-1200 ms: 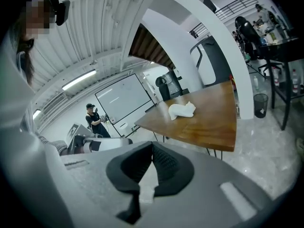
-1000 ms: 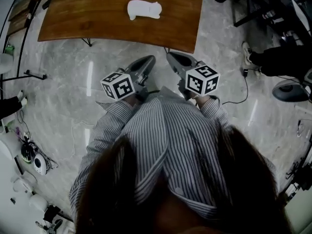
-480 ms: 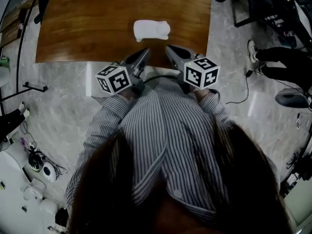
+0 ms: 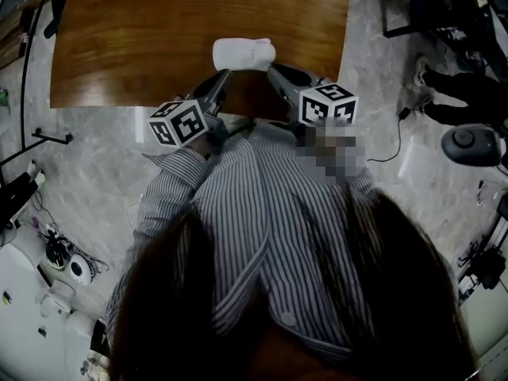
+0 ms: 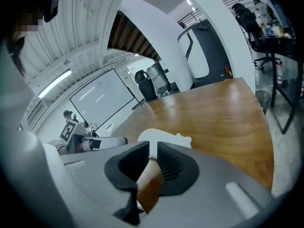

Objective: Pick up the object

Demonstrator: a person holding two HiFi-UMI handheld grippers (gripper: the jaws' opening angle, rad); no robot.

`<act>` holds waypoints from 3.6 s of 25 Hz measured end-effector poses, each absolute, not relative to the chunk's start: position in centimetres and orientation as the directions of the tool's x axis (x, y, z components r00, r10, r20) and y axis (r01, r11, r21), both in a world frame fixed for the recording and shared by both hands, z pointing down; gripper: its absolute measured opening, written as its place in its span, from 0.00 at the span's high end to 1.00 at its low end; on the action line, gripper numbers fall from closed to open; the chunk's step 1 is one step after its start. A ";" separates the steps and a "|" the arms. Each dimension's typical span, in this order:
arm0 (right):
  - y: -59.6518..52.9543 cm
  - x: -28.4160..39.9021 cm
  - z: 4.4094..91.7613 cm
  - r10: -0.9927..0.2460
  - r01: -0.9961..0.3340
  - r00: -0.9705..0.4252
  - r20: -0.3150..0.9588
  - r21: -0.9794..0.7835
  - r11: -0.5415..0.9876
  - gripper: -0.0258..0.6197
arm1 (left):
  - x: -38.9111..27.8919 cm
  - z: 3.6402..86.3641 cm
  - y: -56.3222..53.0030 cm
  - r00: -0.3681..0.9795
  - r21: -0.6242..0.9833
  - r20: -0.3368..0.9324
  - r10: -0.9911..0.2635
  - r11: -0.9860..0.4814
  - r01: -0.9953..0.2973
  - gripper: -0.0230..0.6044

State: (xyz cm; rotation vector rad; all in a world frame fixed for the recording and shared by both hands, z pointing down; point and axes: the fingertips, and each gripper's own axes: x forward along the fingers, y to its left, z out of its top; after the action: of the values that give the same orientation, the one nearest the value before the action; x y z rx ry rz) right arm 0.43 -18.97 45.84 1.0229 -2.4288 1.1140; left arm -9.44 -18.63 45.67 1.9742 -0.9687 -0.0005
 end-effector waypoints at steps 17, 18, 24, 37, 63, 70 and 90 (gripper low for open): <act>-21.9 2.0 51.7 -0.455 -0.767 -0.637 0.622 -0.574 0.287 0.60 | -13.1 50.7 -22.3 0.560 0.632 0.525 -0.641 -0.147 -0.761 0.65; -22.0 2.0 52.0 -0.452 -0.766 -0.636 0.625 -0.580 0.277 0.59 | -13.0 50.7 -22.5 0.566 0.639 0.521 -0.639 -0.148 -0.755 0.65; -23.0 1.8 52.8 -0.450 -0.769 -0.629 0.635 -0.595 0.235 0.56 | -12.3 50.2 -23.1 0.605 0.673 0.499 -0.620 -0.163 -0.721 0.64; -23.7 0.8 54.4 -0.415 -0.746 -0.648 0.639 -0.643 0.176 0.56 | -10.8 51.8 -24.6 0.676 0.694 0.524 -0.519 -0.200 -0.692 0.53; -24.7 1.1 53.0 -0.421 -0.752 -0.647 0.636 -0.623 0.213 0.56 | -10.3 50.5 -25.4 0.689 0.724 0.464 -0.557 -0.210 -0.657 0.52; -24.9 1.1 47.7 -0.492 -0.749 -0.656 0.573 -0.574 0.330 0.56 | -10.4 45.6 -24.7 0.664 0.708 0.373 -0.648 -0.264 -0.655 0.53; -23.9 -0.4 39.9 -0.574 -0.730 -0.683 0.452 -0.458 0.507 0.56 | -11.7 38.0 -22.6 0.600 0.612 0.242 -0.763 -0.360 -0.705 0.55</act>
State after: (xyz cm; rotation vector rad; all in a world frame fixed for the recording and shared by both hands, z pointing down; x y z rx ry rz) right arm -0.40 -23.89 39.93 1.1070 -2.5090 0.9347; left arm -11.74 -22.63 37.99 2.1343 -1.1544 -0.1075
